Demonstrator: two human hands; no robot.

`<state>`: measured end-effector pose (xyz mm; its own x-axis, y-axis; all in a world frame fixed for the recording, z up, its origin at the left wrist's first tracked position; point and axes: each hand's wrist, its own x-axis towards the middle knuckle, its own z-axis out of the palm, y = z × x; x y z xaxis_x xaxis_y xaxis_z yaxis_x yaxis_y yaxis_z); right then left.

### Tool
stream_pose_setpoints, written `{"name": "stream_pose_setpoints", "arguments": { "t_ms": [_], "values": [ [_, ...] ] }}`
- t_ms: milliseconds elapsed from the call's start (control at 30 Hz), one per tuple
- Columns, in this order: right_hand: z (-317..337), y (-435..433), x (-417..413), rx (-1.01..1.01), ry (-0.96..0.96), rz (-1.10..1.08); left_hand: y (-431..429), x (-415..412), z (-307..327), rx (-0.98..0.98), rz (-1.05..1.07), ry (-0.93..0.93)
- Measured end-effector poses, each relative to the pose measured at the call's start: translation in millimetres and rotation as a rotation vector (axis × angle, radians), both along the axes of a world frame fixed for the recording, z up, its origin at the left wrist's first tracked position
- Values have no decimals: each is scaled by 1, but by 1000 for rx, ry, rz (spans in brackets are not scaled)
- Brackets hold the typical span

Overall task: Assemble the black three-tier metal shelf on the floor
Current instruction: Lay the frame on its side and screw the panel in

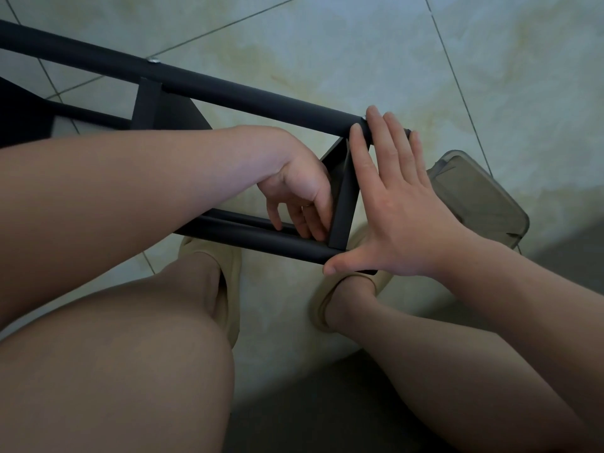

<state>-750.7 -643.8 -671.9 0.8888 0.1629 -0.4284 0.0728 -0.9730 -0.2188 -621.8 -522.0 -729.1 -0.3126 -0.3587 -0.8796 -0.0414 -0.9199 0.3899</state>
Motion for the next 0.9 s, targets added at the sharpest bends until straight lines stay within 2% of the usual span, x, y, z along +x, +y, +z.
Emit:
{"name": "stream_pose_setpoints", "arguments": {
  "t_ms": [900],
  "values": [
    [0,-1,2,1,-2,6,-1,3,-4,-53,45,19]
  ]
}}
